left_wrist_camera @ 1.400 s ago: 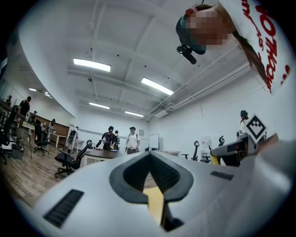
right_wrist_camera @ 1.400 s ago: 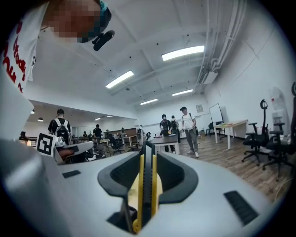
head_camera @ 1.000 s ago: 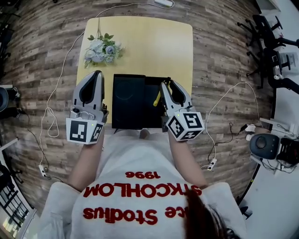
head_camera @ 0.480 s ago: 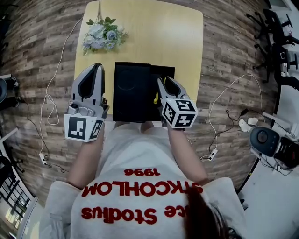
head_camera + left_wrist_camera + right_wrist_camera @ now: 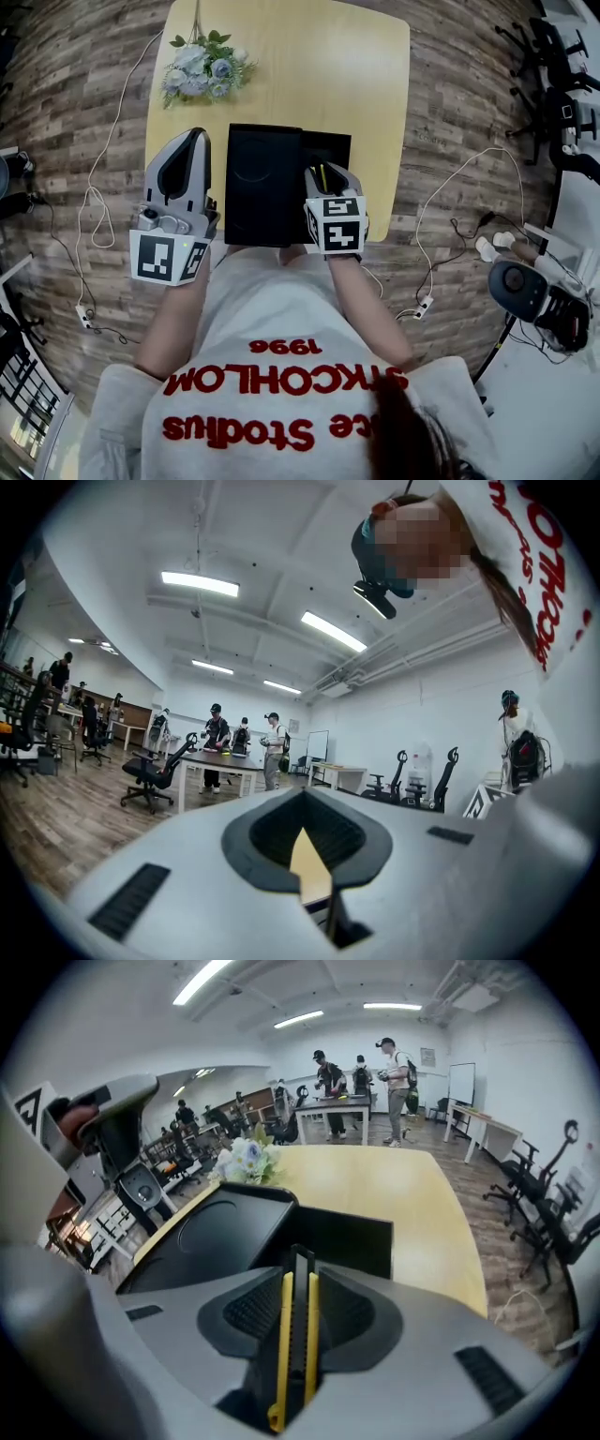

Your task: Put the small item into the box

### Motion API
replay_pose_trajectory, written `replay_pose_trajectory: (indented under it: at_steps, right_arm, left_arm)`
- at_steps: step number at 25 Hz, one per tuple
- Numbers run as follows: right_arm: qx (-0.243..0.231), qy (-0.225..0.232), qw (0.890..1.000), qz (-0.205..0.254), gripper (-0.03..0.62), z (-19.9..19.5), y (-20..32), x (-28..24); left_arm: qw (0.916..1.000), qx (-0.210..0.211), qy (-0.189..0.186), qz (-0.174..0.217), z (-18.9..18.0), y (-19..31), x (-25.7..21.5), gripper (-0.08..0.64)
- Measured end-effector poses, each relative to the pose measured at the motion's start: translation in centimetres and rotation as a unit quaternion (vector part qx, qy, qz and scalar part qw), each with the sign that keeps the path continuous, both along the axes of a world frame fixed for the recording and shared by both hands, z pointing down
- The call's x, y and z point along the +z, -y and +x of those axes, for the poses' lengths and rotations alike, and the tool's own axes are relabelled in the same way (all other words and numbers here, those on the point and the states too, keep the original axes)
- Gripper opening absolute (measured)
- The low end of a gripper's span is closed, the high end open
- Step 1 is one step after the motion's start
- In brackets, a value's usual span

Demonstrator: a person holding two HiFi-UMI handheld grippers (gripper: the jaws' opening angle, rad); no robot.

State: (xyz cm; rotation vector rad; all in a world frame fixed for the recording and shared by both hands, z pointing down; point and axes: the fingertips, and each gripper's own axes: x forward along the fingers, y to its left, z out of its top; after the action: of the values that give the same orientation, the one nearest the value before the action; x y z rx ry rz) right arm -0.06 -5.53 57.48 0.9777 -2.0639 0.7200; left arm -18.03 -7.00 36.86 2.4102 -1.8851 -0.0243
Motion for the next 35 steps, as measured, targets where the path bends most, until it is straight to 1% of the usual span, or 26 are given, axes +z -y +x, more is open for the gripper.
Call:
replay_pose_trajectory:
  at_steps: [4, 6, 9, 13, 19, 21, 22, 24, 25, 28, 30, 32, 35]
  right_arm:
    - [-0.076, -0.043, 0.996, -0.017, 0.121, -1.0, -1.4, 0.8]
    - [-0.095, -0.065, 0.993, -0.028, 0.12, -1.1, -1.8, 1.3]
    - [-0.094, -0.081, 0.991, -0.046, 0.121, -1.1, -1.7, 1.9]
    - [-0.09, -0.09, 0.991, -0.05, 0.123, -1.0, -1.6, 2.1]
    - [-0.073, -0.064, 0.994, -0.049, 0.133, -1.0, -1.2, 1.7]
    - [-0.063, -0.053, 0.996, -0.042, 0.125, -0.8, -0.8, 1.6]
    - [-0.057, -0.048, 0.997, -0.034, 0.103, -0.7, -0.4, 1.4]
    - [-0.041, -0.032, 0.999, -0.011, 0.036, -0.5, 0.5, 0.6]
    - [-0.033, -0.018, 0.999, 0.002, 0.019, -0.5, 1.1, -0.1]
    - [-0.022, 0.031, 0.998, 0.044, 0.011, -0.7, 2.7, -3.0]
    - [-0.023, 0.06, 0.995, 0.079, 0.009, -1.0, 3.7, -5.4]
    - [-0.021, 0.088, 0.989, 0.119, 0.008, -1.1, 4.7, -8.2]
    - [-0.018, 0.122, 0.976, 0.178, 0.008, -1.1, 5.8, -12.4]
  left_arm:
    - [1.0, 0.001, -0.003, 0.0, 0.1, 0.0, 0.1, 0.006]
    - [1.0, -0.001, -0.004, -0.001, -0.1, 0.0, 0.2, 0.006]
    - [1.0, -0.004, -0.005, -0.003, -0.4, -0.1, 0.4, 0.006]
    - [1.0, -0.007, -0.005, -0.003, -0.6, -0.3, 0.5, 0.006]
    - [0.9999, -0.01, -0.006, -0.001, -0.9, -0.3, 0.3, 0.006]
    - [0.9999, -0.009, -0.005, 0.002, -0.9, -0.3, 0.1, 0.006]
    - [0.9999, -0.009, -0.005, 0.003, -0.9, -0.2, 0.0, 0.006]
    - [0.9999, -0.008, -0.004, 0.007, -0.9, -0.1, -0.2, 0.006]
    - [0.9999, -0.007, -0.004, 0.009, -0.9, -0.1, -0.3, 0.006]
    - [0.9999, -0.006, -0.003, 0.015, -1.0, 0.1, -0.9, 0.006]
    - [0.9998, -0.004, -0.001, 0.021, -0.9, 0.2, -1.4, 0.006]
    - [0.9996, -0.002, 0.001, 0.029, -0.9, 0.5, -2.0, 0.006]
    - [0.9991, 0.001, 0.006, 0.043, -0.7, 0.7, -3.3, 0.006]
